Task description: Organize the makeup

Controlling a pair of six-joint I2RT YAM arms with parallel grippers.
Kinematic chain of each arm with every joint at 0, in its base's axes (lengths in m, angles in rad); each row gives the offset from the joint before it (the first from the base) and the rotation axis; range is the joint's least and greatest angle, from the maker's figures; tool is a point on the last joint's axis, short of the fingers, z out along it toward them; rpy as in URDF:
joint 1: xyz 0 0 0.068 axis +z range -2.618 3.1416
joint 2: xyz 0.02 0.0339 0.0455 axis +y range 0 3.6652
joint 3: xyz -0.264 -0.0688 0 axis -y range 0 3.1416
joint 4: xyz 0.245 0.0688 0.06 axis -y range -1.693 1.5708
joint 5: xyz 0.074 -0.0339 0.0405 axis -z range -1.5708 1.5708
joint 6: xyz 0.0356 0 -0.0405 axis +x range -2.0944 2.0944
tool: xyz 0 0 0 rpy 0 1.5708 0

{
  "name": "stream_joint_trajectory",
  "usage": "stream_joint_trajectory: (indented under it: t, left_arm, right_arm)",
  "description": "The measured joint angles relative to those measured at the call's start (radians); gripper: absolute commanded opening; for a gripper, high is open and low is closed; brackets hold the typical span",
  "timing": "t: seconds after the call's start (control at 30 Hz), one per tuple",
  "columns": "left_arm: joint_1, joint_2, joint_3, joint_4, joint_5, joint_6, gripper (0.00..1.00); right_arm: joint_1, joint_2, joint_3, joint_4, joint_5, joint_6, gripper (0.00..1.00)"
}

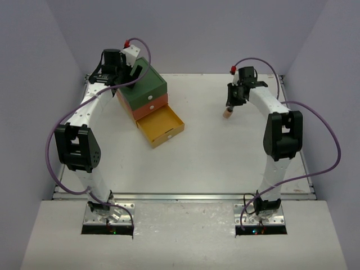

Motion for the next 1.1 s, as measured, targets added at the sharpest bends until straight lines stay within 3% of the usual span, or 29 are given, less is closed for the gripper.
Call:
stream_joint_trajectory:
  t: [0.57,0.77,1.1]
  left_arm:
    - [-0.032,-0.051,0.051,-0.175,0.263,-0.002,0.96]
    - [-0.045,-0.058,0.051,-0.181,0.246,-0.002,0.96]
    - [-0.045,-0.032,0.051,-0.183,0.154,-0.009,0.96]
  right_arm:
    - [0.127,0.0,0.196,-0.016,-0.138,0.13,0.0]
    - [0.194,0.0,0.197,0.025,-0.195,0.234,0.0]
    - [0.363,0.047,0.132,0.257,-0.287,0.466,0.0]
